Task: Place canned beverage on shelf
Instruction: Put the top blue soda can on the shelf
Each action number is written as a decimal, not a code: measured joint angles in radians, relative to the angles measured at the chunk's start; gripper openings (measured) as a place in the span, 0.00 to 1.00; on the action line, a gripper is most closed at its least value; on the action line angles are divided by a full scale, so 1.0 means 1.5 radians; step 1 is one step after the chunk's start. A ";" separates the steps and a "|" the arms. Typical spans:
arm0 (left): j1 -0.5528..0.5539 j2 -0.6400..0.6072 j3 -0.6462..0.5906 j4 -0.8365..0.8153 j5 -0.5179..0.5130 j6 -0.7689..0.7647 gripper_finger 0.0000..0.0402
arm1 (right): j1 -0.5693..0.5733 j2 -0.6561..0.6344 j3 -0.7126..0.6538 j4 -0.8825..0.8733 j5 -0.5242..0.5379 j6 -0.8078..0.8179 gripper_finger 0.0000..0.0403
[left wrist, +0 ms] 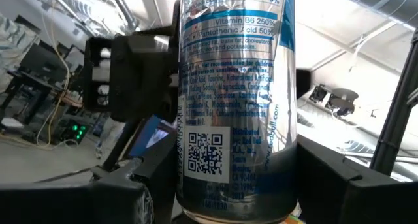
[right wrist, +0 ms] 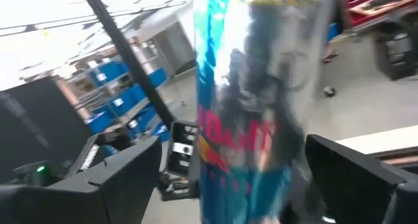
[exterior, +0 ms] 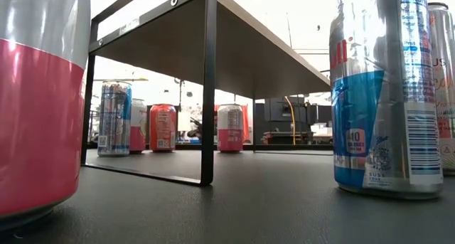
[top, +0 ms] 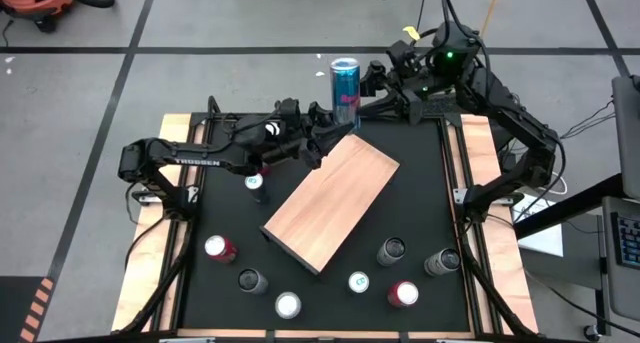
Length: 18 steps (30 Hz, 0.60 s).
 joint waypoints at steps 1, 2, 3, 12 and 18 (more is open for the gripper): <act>0.000 0.000 0.000 -0.002 0.000 0.000 0.58 | 0.000 0.003 0.000 0.005 -0.005 0.001 0.89; 0.000 0.001 0.000 -0.002 -0.001 0.000 0.58 | 0.000 0.005 0.000 0.011 -0.011 -0.002 0.88; 0.000 0.001 0.000 -0.002 -0.004 0.000 0.58 | 0.000 0.006 0.000 0.014 -0.018 -0.004 0.88; -0.001 0.001 0.000 -0.002 -0.006 0.006 0.58 | 0.000 0.007 0.000 0.013 -0.032 -0.017 0.75; -0.001 0.001 0.000 -0.003 -0.013 0.006 0.58 | 0.001 0.016 0.000 0.017 -0.033 -0.009 0.71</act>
